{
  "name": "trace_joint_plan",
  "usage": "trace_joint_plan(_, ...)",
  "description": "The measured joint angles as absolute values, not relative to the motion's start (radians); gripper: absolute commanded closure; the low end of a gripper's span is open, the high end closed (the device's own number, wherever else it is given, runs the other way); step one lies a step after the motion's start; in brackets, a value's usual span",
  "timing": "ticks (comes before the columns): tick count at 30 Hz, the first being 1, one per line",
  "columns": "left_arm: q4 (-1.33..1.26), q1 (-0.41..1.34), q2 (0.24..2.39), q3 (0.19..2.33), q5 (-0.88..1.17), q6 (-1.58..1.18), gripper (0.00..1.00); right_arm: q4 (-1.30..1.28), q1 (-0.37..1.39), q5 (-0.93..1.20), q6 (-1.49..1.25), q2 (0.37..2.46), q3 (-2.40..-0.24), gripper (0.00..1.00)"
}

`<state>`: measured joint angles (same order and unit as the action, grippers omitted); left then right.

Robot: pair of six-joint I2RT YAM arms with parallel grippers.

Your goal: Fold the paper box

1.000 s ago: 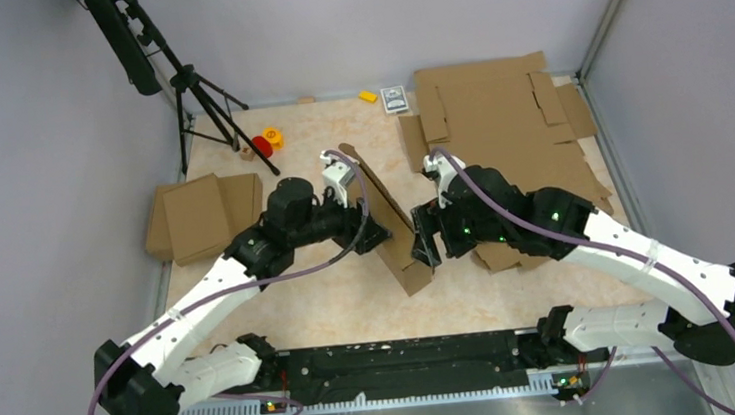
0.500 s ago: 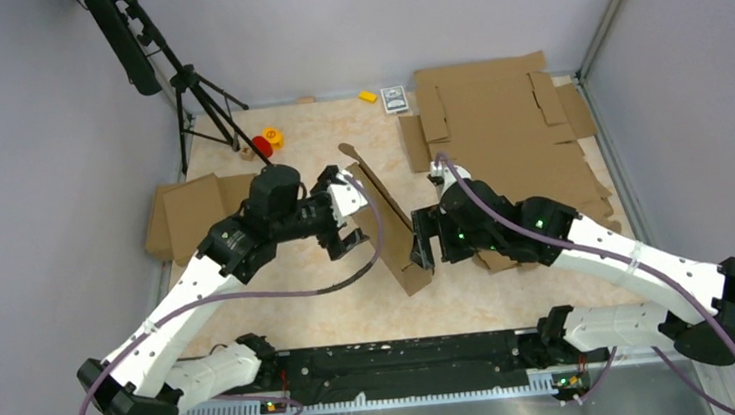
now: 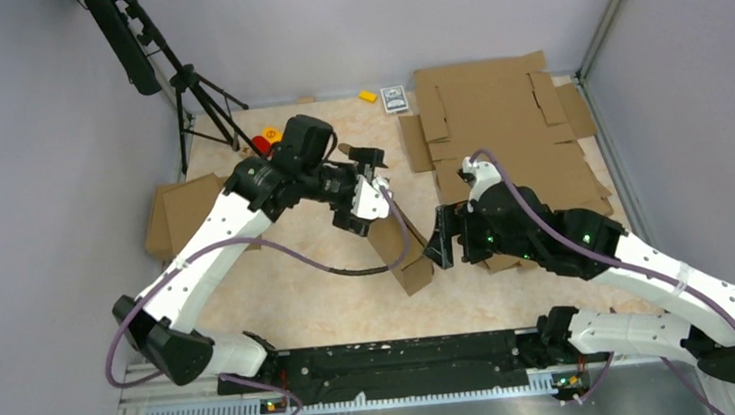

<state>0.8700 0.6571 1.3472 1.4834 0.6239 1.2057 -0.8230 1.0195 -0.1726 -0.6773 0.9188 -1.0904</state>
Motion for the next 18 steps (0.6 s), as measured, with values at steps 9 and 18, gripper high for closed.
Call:
trace_joint_plan(9, 1.086, 0.675, 1.539, 1.657, 0.686, 1.331, 0.02, -0.827, 1.019, -0.175, -0.677, 0.888, -1.063, 0.15)
trace_joint_plan(18, 1.189, 0.805, 1.670, 1.699, 0.523, 1.335, 0.02, -0.825, 1.019, -0.175, -0.673, 0.878, -1.058, 0.15)
